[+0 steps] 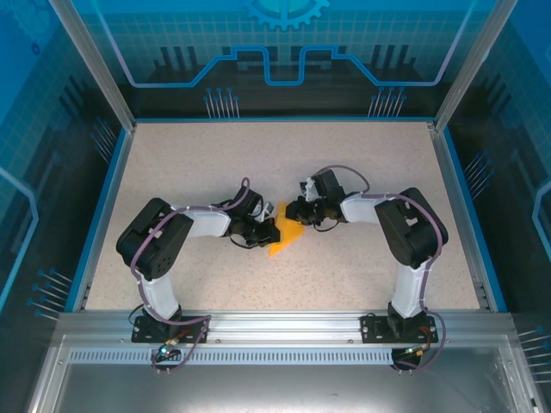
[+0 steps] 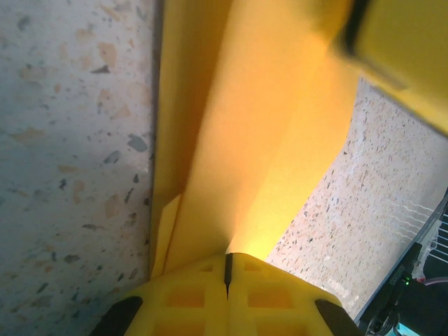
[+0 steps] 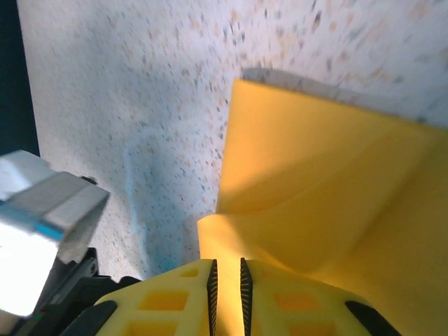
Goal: Fold a paper plane with a square sheet of paper (pick it up from the middle)
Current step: Fourth fold the wing at the center of the table.
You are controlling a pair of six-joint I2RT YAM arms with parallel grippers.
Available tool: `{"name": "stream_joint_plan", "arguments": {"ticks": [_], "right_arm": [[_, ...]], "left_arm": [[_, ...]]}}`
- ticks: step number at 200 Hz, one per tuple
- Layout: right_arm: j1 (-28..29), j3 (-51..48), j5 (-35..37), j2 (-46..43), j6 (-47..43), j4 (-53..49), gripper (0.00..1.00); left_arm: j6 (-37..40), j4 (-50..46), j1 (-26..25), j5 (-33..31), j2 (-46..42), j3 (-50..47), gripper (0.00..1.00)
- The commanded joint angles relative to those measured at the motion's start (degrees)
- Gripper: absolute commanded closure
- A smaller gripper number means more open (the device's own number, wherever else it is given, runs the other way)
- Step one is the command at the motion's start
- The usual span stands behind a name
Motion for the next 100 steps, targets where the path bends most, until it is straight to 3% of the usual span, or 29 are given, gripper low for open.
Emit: {"name": "stream_joint_plan", "arguments": {"ticks": [1,55,100], "right_arm": [[-0.13,-2.73,0.42,-3.34,-1.10,3.15,0.82],[4.20,-2.67,1.11,-2.22,-1.71,2.51,0.88],[4.38,-1.29,4.50,2.52,-0.93,2.38,0.90]], "left_arm": [[1.49,-6.75,0.56,-7.41,2.45,-2.80,0.99],[2.01,-7.18,0.54,-6.96,3.20,-2.06,1.00],[2.40,-7.38,0.54,-6.96,3.68,-2.12,1.00]]}}
